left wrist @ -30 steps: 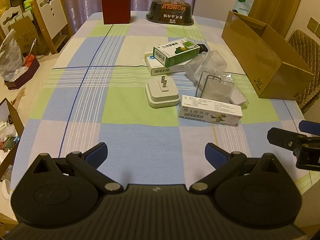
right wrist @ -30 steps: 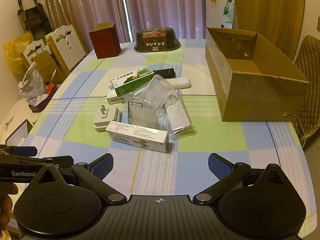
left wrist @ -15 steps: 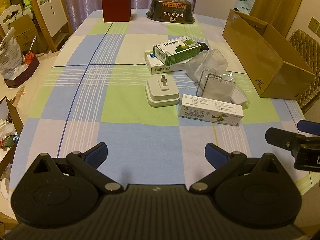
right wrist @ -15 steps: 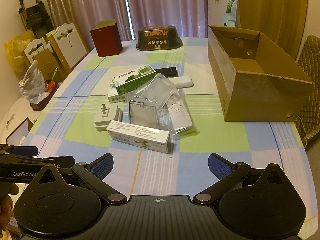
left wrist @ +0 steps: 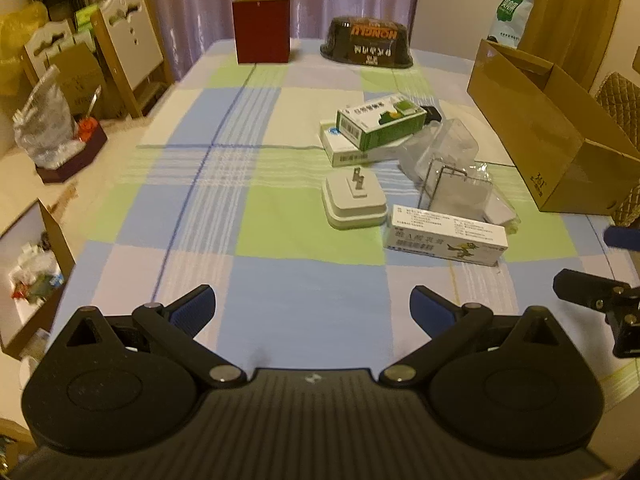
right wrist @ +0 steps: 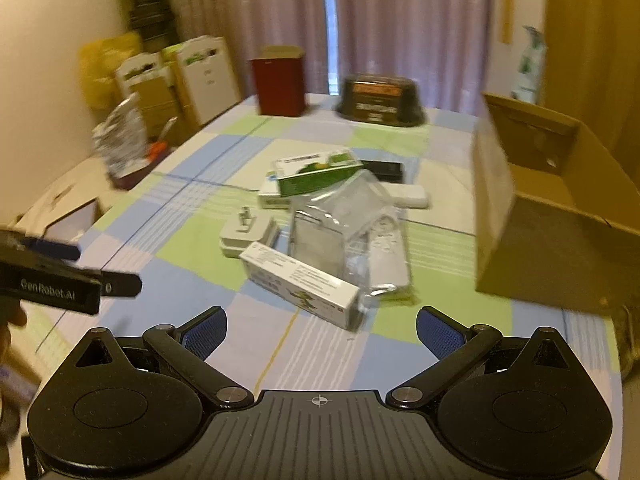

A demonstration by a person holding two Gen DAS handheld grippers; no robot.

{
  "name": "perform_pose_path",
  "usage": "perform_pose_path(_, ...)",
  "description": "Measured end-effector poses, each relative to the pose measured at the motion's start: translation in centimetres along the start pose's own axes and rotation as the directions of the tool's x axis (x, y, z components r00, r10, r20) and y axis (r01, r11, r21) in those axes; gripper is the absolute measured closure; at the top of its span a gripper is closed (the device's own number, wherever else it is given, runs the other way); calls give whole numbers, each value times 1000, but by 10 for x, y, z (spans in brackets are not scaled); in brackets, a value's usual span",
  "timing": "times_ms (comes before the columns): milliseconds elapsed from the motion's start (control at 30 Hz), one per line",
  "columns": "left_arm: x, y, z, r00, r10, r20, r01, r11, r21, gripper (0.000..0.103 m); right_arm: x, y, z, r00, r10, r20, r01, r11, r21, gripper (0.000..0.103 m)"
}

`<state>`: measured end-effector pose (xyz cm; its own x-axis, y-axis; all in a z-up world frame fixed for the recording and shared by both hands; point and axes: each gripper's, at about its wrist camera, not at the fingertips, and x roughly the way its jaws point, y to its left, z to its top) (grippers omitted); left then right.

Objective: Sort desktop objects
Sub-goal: 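Lower the right gripper onto the white medicine box and close it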

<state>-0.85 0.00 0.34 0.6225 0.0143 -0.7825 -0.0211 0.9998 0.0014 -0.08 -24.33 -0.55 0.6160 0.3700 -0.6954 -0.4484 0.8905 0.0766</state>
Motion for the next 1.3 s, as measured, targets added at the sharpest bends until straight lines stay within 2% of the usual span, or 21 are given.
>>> perform_pose_path(167, -10, 1, 0, 999, -2, 34, 0, 999, 41, 1, 15, -7, 4, 994, 102, -30, -105, 984, -145, 0)
perform_pose_path(267, -10, 3, 0, 999, -8, 43, 5, 996, 84, 1, 31, -5, 4, 990, 123, -71, -137, 955, -264, 0)
perform_pose_path(467, 5, 9, 5, 998, -47, 46, 38, 983, 178, 1, 57, -1, 0, 983, 124, -133, -168, 899, -403, 0)
perform_pose_path(567, 18, 11, 10, 995, -86, 43, 74, 970, 232, 1, 70, 0, 1, 982, 107, -157, -167, 880, -445, 0)
perform_pose_path(700, 36, 15, 20, 987, -160, -3, 156, 959, 235, 1, 91, -1, 3, 976, 87, -197, -171, 868, -465, 1)
perform_pose_path(867, 54, 17, 29, 980, -196, -34, 198, 950, 243, 1, 111, 1, 4, 968, 79, -239, -186, 862, -471, 1)
perform_pose_path(967, 61, 19, 33, 978, -204, -46, 209, 949, 235, 1, 120, -2, 5, 962, 78, -263, -196, 866, -461, 24)
perform_pose_path(1100, 68, 24, 35, 977, -203, -59, 211, 951, 227, 1, 128, -9, 8, 956, 79, -281, -201, 876, -438, 24)
perform_pose_path(1133, 69, 25, 35, 978, -201, -62, 210, 951, 225, 1, 130, -10, 9, 955, 79, -286, -202, 879, -432, 27)
perform_pose_path(1200, 72, 26, 36, 978, -198, -67, 208, 953, 221, 1, 129, -11, 8, 952, 78, -297, -205, 881, -427, 46)
perform_pose_path(1300, 74, 27, 37, 978, -197, -73, 208, 955, 213, 1, 124, -11, 7, 941, 102, -323, -233, 888, -397, 58)
